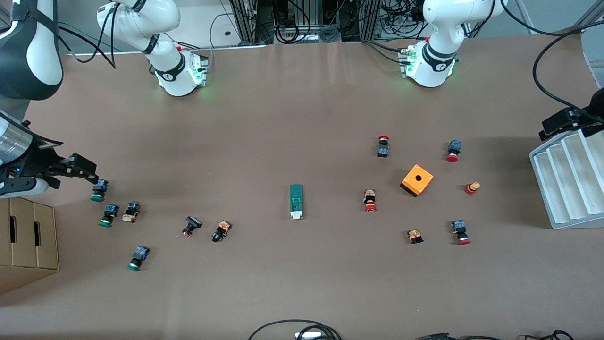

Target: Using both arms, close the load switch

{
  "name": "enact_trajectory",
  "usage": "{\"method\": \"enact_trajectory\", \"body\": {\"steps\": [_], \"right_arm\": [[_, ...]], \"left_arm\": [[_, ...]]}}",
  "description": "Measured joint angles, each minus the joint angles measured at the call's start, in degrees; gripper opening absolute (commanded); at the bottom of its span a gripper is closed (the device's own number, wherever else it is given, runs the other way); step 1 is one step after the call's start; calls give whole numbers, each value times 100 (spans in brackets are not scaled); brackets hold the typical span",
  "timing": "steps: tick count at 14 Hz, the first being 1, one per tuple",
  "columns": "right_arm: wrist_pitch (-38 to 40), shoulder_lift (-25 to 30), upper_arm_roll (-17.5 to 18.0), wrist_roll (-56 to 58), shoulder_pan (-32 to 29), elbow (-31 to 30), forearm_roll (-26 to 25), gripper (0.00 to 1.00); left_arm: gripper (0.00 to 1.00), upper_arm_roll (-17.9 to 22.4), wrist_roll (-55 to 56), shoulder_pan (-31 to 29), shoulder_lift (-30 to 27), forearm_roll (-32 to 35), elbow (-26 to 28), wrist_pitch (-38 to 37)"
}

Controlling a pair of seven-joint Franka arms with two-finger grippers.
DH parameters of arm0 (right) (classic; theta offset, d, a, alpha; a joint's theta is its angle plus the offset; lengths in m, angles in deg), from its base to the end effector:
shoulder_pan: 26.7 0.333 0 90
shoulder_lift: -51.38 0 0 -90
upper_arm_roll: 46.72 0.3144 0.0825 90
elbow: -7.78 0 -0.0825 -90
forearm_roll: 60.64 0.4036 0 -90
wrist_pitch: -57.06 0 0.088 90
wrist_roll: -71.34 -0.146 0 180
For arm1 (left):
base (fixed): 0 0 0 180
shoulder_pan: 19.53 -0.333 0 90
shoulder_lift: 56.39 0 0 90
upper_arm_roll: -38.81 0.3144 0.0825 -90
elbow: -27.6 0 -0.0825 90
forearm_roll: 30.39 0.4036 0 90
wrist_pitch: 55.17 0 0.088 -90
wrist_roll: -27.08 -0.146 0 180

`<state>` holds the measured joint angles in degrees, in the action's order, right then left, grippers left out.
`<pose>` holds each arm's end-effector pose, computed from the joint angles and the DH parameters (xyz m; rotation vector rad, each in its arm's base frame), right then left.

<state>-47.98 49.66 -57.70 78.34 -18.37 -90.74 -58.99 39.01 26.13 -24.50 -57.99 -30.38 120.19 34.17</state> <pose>0.6031 -0.0234 0.5165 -3.1216 -0.1092 -0.1343 0.5601 0.0507 0.5766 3.1377 0.1156 -0.0452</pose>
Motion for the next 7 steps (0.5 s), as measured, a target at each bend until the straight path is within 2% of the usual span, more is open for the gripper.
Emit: {"method": "enact_trajectory", "body": {"steps": [7], "right_arm": [[0, 0, 0, 0, 0, 0, 0, 100]], "left_arm": [[100, -47, -11, -5, 1, 0, 2, 0]]}}
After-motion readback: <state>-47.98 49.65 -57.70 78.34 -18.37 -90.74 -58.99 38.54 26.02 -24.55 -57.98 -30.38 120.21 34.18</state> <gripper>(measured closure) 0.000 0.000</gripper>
